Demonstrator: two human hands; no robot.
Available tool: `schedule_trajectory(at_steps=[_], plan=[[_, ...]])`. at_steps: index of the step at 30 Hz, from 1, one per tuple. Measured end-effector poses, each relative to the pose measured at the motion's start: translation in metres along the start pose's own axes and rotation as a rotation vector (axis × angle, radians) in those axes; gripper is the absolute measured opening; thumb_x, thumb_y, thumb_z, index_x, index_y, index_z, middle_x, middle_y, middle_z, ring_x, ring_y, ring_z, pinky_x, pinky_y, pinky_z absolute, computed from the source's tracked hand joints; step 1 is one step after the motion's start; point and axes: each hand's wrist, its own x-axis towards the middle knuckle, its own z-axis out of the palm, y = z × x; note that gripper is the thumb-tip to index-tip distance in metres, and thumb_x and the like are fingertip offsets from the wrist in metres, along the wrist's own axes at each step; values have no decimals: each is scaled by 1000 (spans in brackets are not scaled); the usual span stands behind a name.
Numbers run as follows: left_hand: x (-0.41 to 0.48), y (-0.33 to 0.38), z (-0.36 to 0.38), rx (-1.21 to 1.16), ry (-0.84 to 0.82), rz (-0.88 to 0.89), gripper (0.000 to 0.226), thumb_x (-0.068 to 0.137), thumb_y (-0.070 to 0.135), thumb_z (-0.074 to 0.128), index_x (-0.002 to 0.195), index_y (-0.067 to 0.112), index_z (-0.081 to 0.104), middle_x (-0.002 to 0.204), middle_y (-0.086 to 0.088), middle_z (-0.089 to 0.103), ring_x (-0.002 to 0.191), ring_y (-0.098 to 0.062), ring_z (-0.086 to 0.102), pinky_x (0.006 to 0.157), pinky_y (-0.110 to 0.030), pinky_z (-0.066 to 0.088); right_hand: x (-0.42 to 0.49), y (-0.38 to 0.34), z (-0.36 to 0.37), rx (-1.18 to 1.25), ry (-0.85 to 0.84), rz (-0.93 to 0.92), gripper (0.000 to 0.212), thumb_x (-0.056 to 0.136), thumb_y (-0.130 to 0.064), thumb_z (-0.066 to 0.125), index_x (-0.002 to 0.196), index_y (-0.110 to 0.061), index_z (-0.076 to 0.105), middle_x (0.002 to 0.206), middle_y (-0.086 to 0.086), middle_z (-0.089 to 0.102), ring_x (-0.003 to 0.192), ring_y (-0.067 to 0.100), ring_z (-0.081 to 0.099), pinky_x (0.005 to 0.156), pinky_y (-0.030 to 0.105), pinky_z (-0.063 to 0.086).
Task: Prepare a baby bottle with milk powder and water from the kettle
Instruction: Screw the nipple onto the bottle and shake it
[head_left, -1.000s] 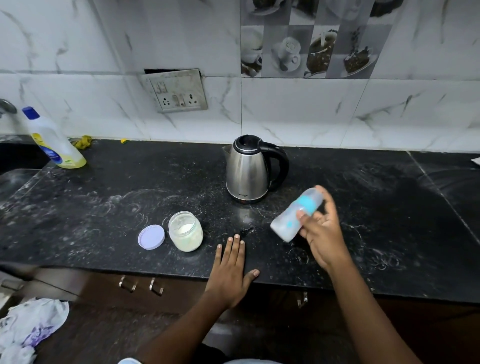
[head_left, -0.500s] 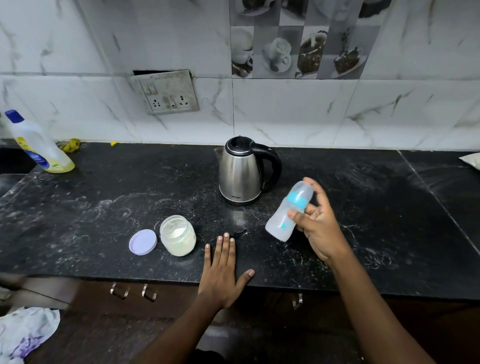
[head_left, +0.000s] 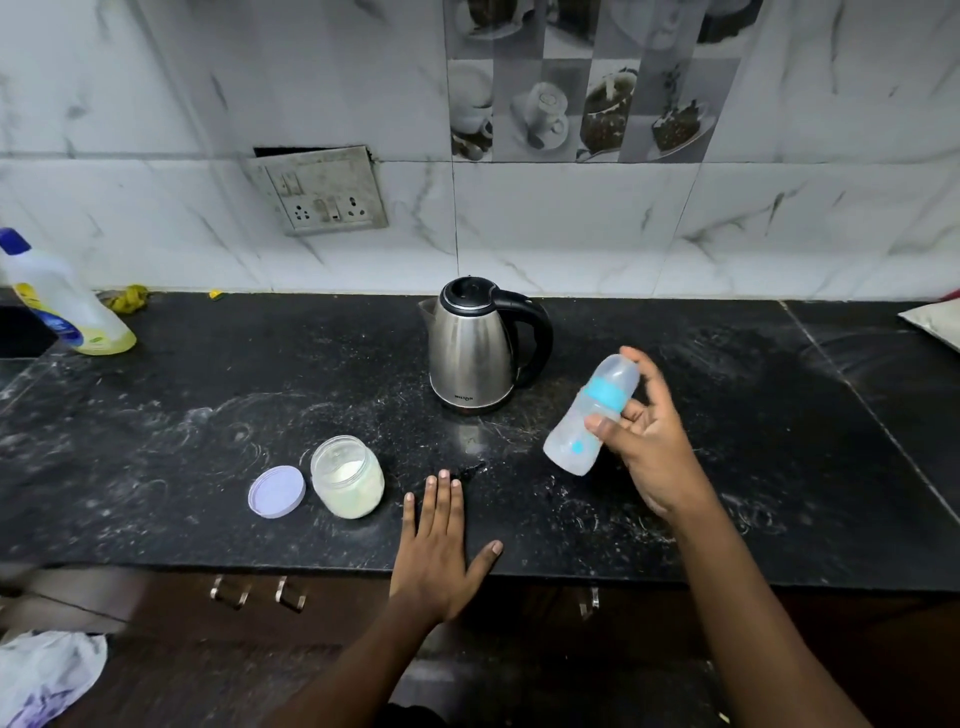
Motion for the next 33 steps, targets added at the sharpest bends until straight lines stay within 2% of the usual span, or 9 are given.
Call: schedule_trajectory(at_steps=[3, 7, 11, 15, 18, 22, 26, 29, 33], plan=[[-1, -1, 1, -6, -7, 0, 102, 104, 80, 17, 170, 2, 15, 180, -17, 8, 167, -34, 3, 131, -54, -4, -3, 0, 4, -90, -193, 29, 89, 79, 3, 85, 150, -38, 48, 128, 13, 70, 113, 27, 70, 90, 38, 60], [0, 0, -1, -8, -14, -5, 102, 104, 80, 18, 170, 2, 14, 180, -17, 6, 167, -35, 2, 131, -54, -3, -3, -1, 1, -17, 22, -14, 86, 78, 0, 82, 148, -39, 50, 123, 12, 72, 111, 27, 71, 91, 40, 61], [-2, -1, -2, -20, -10, -2, 101, 104, 79, 21, 170, 4, 10, 180, -16, 3, 167, -34, -4, 131, -53, -7, -6, -2, 5, -95, -186, 34, 87, 80, 2, 83, 150, -38, 49, 126, 13, 71, 113, 28, 71, 91, 39, 60], [0, 1, -3, -30, -19, -9, 102, 103, 80, 19, 170, 5, 4, 180, -14, -5, 166, -33, -11, 131, -52, -10, -3, -9, 4, -39, 10, -24, 88, 77, 0, 85, 147, -40, 50, 121, 8, 74, 111, 26, 71, 91, 40, 61], [-1, -1, -2, -37, -41, -6, 102, 101, 82, 12, 169, 9, -8, 179, -12, -16, 164, -30, -24, 131, -52, -16, -8, -9, 10, -169, -231, 23, 88, 80, 3, 85, 148, -39, 49, 126, 7, 72, 114, 27, 71, 92, 37, 60], [-1, 1, -4, -33, -25, -14, 102, 103, 79, 20, 170, 4, 7, 180, -15, -1, 167, -34, -7, 131, -52, -11, -10, -11, 10, -54, -10, -36, 87, 79, 1, 82, 149, -40, 49, 125, 6, 73, 113, 24, 71, 90, 35, 61], [-2, 1, -5, -18, -6, 6, 101, 104, 78, 20, 169, 1, 20, 179, -18, 12, 166, -35, 6, 130, -52, -7, -13, -10, 13, -122, -200, 17, 89, 81, 5, 83, 151, -37, 47, 130, 13, 70, 115, 29, 71, 93, 40, 60], [-2, 2, -6, -16, -8, 0, 101, 104, 78, 19, 168, 0, 24, 178, -18, 16, 165, -35, 11, 130, -51, -8, -13, -12, 14, -17, -11, -17, 87, 80, 0, 83, 148, -41, 50, 127, 12, 72, 115, 27, 70, 93, 40, 60], [-2, 1, -5, -26, -5, 6, 101, 104, 78, 22, 170, 2, 17, 179, -16, 8, 166, -34, 2, 130, -50, -12, -15, -10, 19, -65, -140, 17, 88, 80, 3, 85, 149, -39, 49, 123, 11, 73, 111, 27, 71, 92, 40, 61]])
